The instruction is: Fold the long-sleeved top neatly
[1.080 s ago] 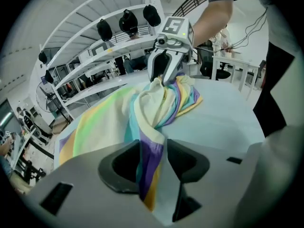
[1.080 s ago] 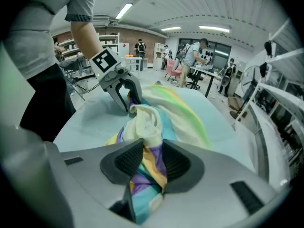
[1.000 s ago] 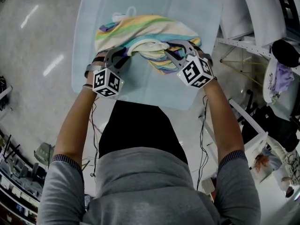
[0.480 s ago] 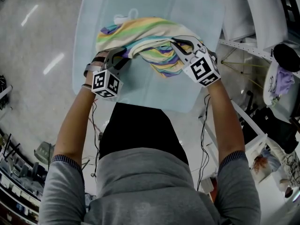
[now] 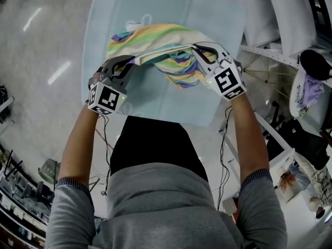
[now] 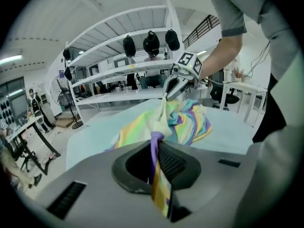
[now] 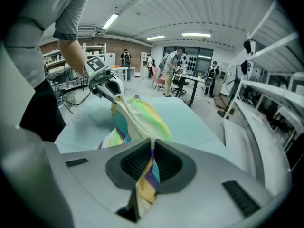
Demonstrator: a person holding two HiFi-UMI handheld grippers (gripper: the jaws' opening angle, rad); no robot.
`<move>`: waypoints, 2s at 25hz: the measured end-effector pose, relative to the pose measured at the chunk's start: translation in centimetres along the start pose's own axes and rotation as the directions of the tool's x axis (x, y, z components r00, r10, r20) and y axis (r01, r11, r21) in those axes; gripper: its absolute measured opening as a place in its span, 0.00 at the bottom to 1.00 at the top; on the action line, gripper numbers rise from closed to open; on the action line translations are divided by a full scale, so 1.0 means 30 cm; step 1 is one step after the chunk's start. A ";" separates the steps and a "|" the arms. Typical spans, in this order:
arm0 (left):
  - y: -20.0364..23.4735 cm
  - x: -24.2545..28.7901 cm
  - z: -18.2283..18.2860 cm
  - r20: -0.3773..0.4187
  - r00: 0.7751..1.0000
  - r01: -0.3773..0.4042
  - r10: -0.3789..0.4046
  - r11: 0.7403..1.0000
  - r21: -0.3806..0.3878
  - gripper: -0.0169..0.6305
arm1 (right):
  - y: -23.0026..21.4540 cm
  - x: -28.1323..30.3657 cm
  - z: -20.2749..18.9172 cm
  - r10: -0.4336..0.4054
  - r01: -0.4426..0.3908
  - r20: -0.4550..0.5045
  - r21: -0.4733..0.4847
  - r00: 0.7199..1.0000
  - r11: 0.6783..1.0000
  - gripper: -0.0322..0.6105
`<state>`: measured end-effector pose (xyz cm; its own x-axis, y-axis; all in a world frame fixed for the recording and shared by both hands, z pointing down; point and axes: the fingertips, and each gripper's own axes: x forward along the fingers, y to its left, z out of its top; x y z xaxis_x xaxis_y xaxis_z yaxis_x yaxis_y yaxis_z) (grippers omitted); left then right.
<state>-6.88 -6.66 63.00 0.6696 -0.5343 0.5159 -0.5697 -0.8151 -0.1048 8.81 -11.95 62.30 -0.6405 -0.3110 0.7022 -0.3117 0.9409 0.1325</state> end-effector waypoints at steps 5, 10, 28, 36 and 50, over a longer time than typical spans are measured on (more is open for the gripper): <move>0.036 -0.118 0.183 0.065 0.998 -0.026 0.023 0.999 0.038 0.09 | 0.001 -0.143 0.121 -0.056 0.059 0.063 -0.047 0.996 0.997 0.10; 0.091 -0.254 0.452 0.137 0.988 -0.086 0.070 0.990 0.113 0.09 | -0.030 -0.342 0.300 -0.102 0.117 0.144 -0.100 0.984 0.988 0.10; 0.071 -0.844 1.272 0.276 0.930 -0.301 0.245 0.936 0.184 0.09 | 0.036 -1.131 0.909 -0.289 0.372 0.387 -0.157 0.875 0.915 0.10; -0.003 -1.087 1.362 0.308 0.911 -0.339 0.273 0.922 0.185 0.08 | 0.199 -1.290 1.091 -0.373 0.466 0.415 -0.148 0.830 0.873 0.10; -0.331 -1.414 1.333 0.350 0.929 -0.236 0.120 0.921 0.311 0.08 | 0.644 -1.492 1.169 -0.535 0.592 0.403 -0.022 0.743 0.806 0.10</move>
<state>-10.57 15.14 8.15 0.7205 -0.6725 0.1694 -0.5344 -0.6940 -0.4824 6.83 15.44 8.90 -0.5920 -0.7882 0.1684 -0.6149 0.5768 0.5378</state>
